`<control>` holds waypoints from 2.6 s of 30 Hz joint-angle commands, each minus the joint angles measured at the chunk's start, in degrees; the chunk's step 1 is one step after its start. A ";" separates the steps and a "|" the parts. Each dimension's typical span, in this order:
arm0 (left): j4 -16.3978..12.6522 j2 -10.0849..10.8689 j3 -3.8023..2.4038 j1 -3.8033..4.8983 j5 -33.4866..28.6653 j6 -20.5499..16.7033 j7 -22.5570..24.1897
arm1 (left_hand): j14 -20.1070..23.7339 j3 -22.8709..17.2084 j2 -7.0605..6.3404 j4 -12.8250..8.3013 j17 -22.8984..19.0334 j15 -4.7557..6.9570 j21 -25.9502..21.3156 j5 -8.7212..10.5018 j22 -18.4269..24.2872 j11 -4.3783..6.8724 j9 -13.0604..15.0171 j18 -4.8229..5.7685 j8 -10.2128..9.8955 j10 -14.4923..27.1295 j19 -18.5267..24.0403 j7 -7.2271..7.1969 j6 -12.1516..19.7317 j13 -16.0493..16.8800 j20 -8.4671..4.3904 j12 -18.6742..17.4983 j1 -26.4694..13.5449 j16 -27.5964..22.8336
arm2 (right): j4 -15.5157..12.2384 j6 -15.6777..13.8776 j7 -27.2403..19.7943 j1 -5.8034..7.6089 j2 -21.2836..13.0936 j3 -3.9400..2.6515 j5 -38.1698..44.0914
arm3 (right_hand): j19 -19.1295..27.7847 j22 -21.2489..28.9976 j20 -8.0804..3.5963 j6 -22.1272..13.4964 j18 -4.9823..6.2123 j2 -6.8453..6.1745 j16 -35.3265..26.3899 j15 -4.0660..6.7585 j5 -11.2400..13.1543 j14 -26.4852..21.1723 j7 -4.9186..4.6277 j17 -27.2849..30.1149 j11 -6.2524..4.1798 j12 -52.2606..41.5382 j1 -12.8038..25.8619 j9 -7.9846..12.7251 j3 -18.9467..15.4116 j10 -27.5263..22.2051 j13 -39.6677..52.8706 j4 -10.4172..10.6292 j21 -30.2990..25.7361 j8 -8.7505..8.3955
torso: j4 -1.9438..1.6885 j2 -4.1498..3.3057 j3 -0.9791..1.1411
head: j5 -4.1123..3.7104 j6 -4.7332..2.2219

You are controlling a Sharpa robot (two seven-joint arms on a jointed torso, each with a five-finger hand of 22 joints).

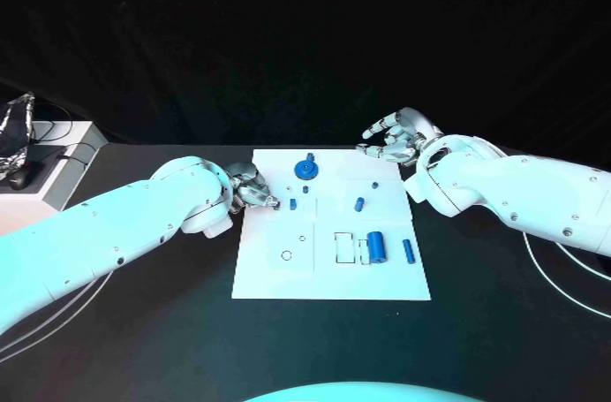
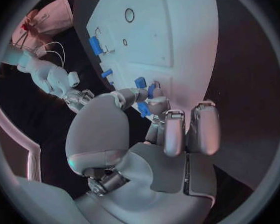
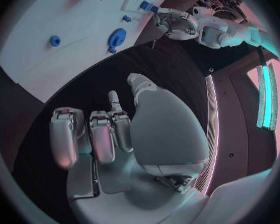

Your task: Assemble the parts on the task board

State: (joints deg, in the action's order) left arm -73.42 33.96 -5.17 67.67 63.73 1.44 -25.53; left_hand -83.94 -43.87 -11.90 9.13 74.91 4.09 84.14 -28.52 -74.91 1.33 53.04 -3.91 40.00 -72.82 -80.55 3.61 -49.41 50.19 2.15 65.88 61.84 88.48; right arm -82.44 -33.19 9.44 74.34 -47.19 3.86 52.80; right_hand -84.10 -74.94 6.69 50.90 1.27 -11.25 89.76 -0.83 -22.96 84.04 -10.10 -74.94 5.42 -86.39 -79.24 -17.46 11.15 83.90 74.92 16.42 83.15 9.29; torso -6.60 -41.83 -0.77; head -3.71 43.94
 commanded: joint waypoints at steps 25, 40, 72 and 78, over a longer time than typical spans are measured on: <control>0.86 -0.76 0.31 -0.04 2.65 3.10 0.97 | -5.23 -9.23 0.72 -10.01 11.98 0.36 -0.01 0.26 -2.24 -0.13 -0.06 0.65 -0.03 -0.18 0.01 -0.46 -0.94 -0.38 -0.14 -0.03 0.09 0.20 | -0.16 0.82 -0.41 -0.03 -0.09 -0.02 0.53 | -2.63 -8.99 -0.25 -0.14 0.59 0.01 -0.33 0.16 -0.36 5.53 0.23 -13.42 -0.37 -0.05 0.45 -0.08 0.18 1.94 11.27 0.02 -0.34 0.35 | -0.03 0.09 0.04 | -0.24 0.67; 1.72 -1.25 0.35 -0.03 2.68 2.98 0.62 | -5.22 -9.12 0.84 -10.02 11.95 0.34 -0.07 0.47 -2.12 -0.15 -0.12 0.62 -0.13 -0.13 0.11 -0.46 -0.95 -0.51 -0.15 -0.17 0.10 0.19 | -0.27 0.75 -0.39 -0.03 -0.19 -0.02 0.54 | -2.64 -8.98 -0.27 -0.16 0.59 -0.01 -0.33 0.18 -0.36 5.54 0.25 -13.45 -0.38 -0.04 0.53 -0.11 0.29 1.93 11.24 -0.01 -0.37 0.42 | -0.02 0.01 0.05 | -0.42 0.63; 2.98 -2.16 0.38 -0.01 1.97 4.99 -0.72 | -5.29 -9.06 0.98 -10.17 12.20 0.34 -0.02 0.57 -2.26 -0.13 -0.20 0.66 -0.26 -0.27 0.03 -0.47 -1.00 -0.19 -0.15 -0.06 0.22 0.30 | -0.48 0.73 -0.35 -0.02 -0.43 -0.02 0.60 | -2.64 -8.98 -0.27 -0.16 0.59 -0.01 -0.33 0.18 -0.36 5.54 0.25 -13.45 -0.38 -0.04 0.53 -0.11 0.29 1.93 11.24 -0.01 -0.37 0.42 | -0.04 0.11 0.00 | -0.74 1.12; 3.33 -2.56 0.39 -0.01 1.21 5.58 -1.25 | -5.34 -8.14 0.68 -10.04 12.40 0.28 -0.09 0.75 -2.16 -0.17 -0.30 0.64 -0.43 -0.63 0.15 -0.46 -1.23 0.25 -0.11 0.12 -0.24 0.38 | -0.52 0.73 -0.35 -0.02 -0.44 -0.02 0.60 | -2.64 -8.98 -0.27 -0.16 0.59 -0.01 -0.33 0.18 -0.36 5.54 0.25 -13.45 -0.38 -0.04 0.53 -0.11 0.29 1.93 11.24 -0.01 -0.37 0.42 | -0.02 0.08 0.01 | -0.77 1.15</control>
State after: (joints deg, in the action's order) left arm -70.18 31.63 -5.00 67.92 65.82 4.74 -25.67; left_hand -83.93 -42.91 -11.28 8.17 74.91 4.08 84.14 -27.65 -74.94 1.00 52.80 -3.92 39.73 -73.13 -80.55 3.47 -49.91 50.41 2.16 65.87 61.82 88.61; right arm -82.84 -33.09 9.48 74.34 -47.61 3.86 52.82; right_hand -84.10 -74.90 6.69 50.90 1.27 -11.25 89.76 -0.84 -22.96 84.04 -10.10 -74.91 5.42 -86.39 -79.24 -17.50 11.15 83.90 74.92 16.42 83.15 9.52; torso -6.62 -41.73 -0.76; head -4.45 45.07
